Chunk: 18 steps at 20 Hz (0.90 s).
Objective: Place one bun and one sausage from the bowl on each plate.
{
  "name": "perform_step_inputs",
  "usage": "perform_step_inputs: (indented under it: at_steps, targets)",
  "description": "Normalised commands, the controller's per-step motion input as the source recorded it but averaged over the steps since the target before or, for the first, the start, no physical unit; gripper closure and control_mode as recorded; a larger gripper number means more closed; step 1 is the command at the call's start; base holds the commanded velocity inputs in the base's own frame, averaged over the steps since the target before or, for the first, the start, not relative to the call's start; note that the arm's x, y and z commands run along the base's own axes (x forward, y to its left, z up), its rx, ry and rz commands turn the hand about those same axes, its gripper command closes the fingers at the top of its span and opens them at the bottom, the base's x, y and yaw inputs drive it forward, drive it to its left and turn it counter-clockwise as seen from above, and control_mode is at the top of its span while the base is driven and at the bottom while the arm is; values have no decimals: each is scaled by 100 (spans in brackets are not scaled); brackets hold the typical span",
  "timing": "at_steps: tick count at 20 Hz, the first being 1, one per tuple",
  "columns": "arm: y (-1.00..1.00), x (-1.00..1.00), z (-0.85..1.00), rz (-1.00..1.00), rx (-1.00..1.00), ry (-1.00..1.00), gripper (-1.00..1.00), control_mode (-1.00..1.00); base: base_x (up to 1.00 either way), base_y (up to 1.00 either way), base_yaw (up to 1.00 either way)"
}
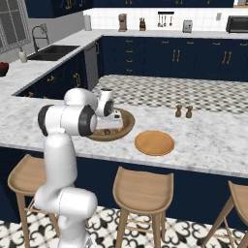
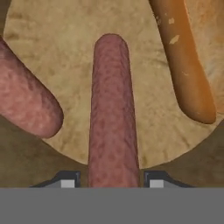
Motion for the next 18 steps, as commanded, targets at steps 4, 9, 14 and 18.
perform_step_inputs:
  at_steps: [4,9,14,18]
  targets:
    - [-13,-48,79,-4,0,-4,100,-100,0,0,0]
    - [-62,-80,69,-9,2,-3,100,-100,0,0,0]
    - [-86,-57,46,-14,10,-9,100,-100,0,0,0]
    - [-56,7,34,-17,11,-11,100,-100,0,0,0]
